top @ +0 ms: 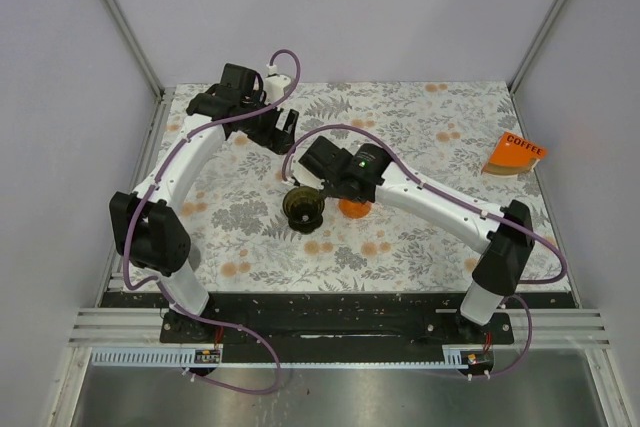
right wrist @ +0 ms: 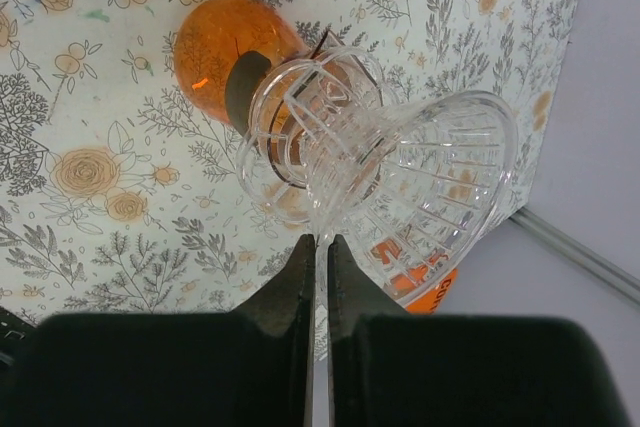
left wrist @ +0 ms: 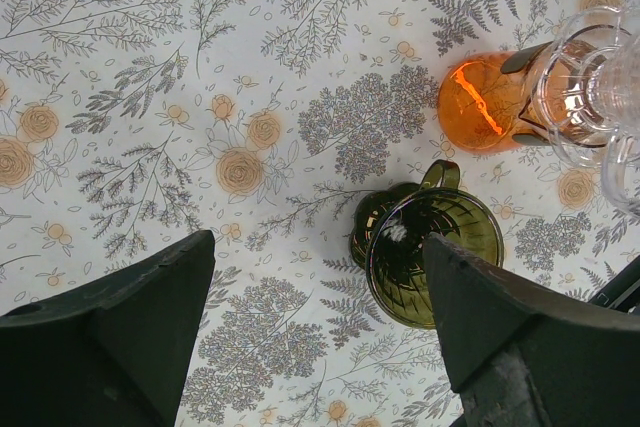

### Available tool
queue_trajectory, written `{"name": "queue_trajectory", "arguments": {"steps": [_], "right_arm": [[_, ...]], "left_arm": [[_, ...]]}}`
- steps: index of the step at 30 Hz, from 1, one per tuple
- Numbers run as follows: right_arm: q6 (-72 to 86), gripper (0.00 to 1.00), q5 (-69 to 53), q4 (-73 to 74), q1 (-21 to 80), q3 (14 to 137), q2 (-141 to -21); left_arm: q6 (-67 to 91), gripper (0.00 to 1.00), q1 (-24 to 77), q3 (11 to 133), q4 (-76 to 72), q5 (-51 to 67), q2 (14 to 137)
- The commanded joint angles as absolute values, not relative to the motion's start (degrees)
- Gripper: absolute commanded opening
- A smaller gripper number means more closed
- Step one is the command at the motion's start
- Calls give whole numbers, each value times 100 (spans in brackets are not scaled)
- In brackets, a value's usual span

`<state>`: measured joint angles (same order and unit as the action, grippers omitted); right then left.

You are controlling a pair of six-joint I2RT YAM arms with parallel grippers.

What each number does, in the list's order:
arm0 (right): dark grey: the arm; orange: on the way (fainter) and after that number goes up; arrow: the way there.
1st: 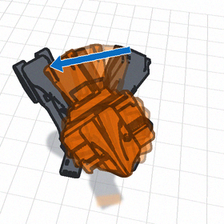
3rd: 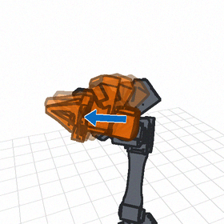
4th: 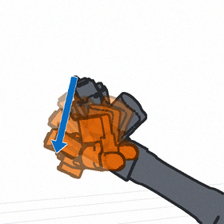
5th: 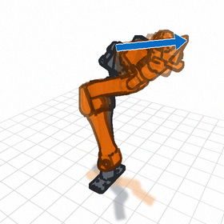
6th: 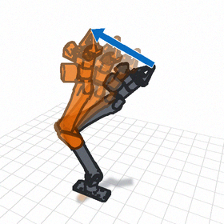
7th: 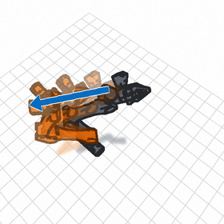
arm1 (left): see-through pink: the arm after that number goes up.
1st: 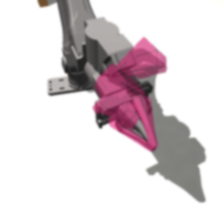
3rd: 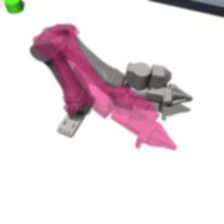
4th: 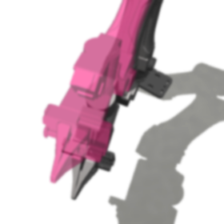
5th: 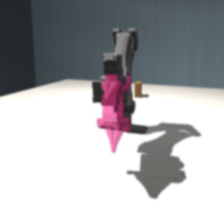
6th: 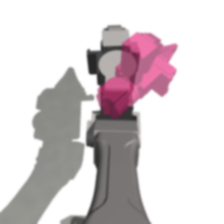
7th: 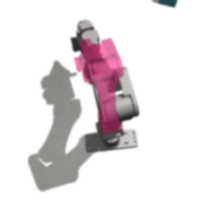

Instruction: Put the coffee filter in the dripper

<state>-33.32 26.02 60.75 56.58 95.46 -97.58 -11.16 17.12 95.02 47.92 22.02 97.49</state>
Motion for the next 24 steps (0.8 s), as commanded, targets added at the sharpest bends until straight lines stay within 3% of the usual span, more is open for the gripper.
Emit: {"name": "queue_trajectory", "arguments": {"steps": [1,10,11,16,21,24], "right_arm": [[-3270,0,2496,5907,5704,9598,-9870],[-3322,0,2478,5748,5695,9571,-9975],[-3314,3,2496,5774,5695,9580,-9993],[-3191,39,2795,6011,5704,9668,-10107],[-3068,59,2839,6091,5695,9782,-10064],[-2910,65,2743,6152,5713,10036,-10002]], "left_arm": [[-1204,88,1679,9492,4570,2347,9510],[-1222,88,1661,9475,4570,2373,9527],[-1222,88,1661,9457,4562,2364,9527],[-1248,88,1670,9431,4562,2364,9536],[-1274,88,1670,9396,4570,2356,9519],[-1283,88,1652,9378,4570,2347,9501]]}}
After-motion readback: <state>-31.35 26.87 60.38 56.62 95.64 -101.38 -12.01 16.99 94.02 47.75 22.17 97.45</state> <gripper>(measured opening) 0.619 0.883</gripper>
